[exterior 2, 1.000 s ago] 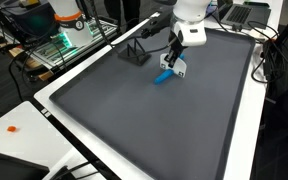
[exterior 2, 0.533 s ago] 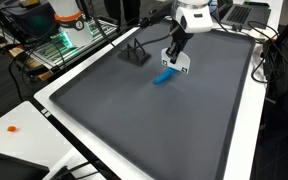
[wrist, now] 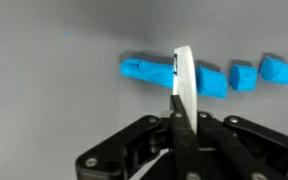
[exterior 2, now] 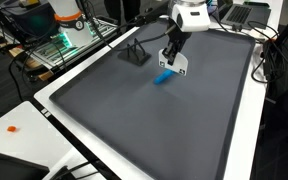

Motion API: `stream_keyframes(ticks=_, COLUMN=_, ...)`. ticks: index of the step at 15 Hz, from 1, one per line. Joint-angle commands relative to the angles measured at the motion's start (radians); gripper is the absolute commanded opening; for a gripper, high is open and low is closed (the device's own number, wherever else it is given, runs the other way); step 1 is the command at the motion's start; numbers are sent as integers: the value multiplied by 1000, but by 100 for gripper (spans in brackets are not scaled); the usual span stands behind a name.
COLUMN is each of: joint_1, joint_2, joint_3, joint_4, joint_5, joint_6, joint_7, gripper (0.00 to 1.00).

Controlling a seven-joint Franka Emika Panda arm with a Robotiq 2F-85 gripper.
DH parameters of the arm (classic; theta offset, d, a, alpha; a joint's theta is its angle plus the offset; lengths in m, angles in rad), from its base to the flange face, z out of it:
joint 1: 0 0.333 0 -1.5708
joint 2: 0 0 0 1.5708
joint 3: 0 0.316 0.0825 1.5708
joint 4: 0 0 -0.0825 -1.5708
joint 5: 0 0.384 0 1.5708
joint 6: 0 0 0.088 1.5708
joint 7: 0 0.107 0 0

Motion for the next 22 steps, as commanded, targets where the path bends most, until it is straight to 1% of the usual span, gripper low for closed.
stream_keyframes(ticks=1, joint_1=-9, joint_2=-5, joint_3=-4, joint_4=-33, joint_5=-22, joint_6=9, joint_7=7, gripper=1)
stream_keyframes(ticks=11, joint_1=-18, joint_2=59, joint_3=0, joint_4=-39, joint_5=-11, joint_6=32, joint_7=-1, gripper=1)
stream_keyframes(ticks=22, joint_1=-21, joint_2=97, joint_3=11, joint_4=-44, joint_5=6, joint_6=52, joint_7=-8, gripper=1)
